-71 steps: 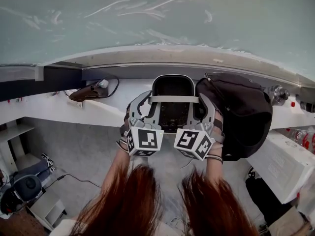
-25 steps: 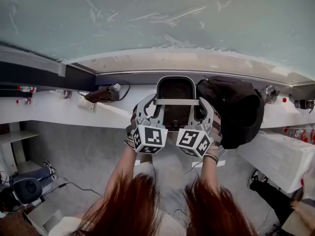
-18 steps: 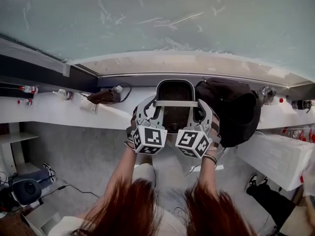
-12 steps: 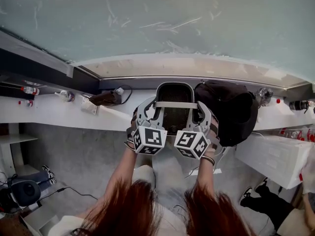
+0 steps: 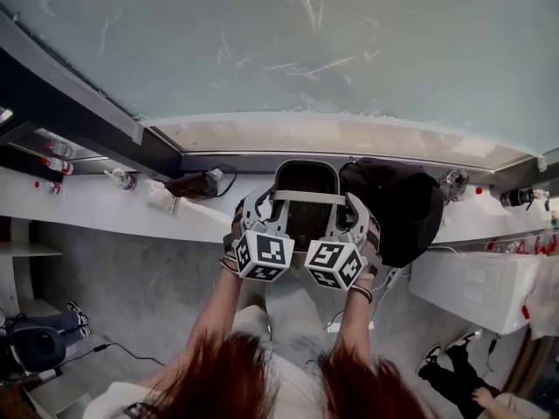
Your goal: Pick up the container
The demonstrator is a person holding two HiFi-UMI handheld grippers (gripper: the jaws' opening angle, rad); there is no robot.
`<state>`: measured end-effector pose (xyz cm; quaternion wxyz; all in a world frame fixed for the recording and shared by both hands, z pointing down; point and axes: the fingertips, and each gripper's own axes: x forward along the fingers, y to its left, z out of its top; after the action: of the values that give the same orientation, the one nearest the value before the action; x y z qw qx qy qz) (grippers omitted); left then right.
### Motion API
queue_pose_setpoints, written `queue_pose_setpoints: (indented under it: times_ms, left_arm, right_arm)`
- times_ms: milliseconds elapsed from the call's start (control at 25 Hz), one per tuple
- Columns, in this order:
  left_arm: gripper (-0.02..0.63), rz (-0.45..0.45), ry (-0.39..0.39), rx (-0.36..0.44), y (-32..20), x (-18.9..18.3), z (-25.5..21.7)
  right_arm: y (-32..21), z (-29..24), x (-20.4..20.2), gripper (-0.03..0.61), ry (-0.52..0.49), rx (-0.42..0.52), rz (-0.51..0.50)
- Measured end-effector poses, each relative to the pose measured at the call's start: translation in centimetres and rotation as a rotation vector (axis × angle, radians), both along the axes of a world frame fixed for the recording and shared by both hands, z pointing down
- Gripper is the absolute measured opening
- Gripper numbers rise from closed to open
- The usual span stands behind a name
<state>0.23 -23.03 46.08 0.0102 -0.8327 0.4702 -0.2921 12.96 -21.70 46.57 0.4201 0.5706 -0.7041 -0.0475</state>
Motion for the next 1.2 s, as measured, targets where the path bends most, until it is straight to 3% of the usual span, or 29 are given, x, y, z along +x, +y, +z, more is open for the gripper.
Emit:
queue_pose_setpoints:
  times_ms: [480,1200]
  left_arm:
    - [0.103,-0.013,0.043,0.033,2.8,-1.0,-4.8]
    - [0.103,0.035,0.086,0.164,6.2,-3.9,-13.7]
  right_arm:
    - [3.1,-5.1,-1.1,0.074,0.006,0.036,-0.004]
    - [7.5,-13.9,-4.1,0.074,-0.033,0.171,0.073]
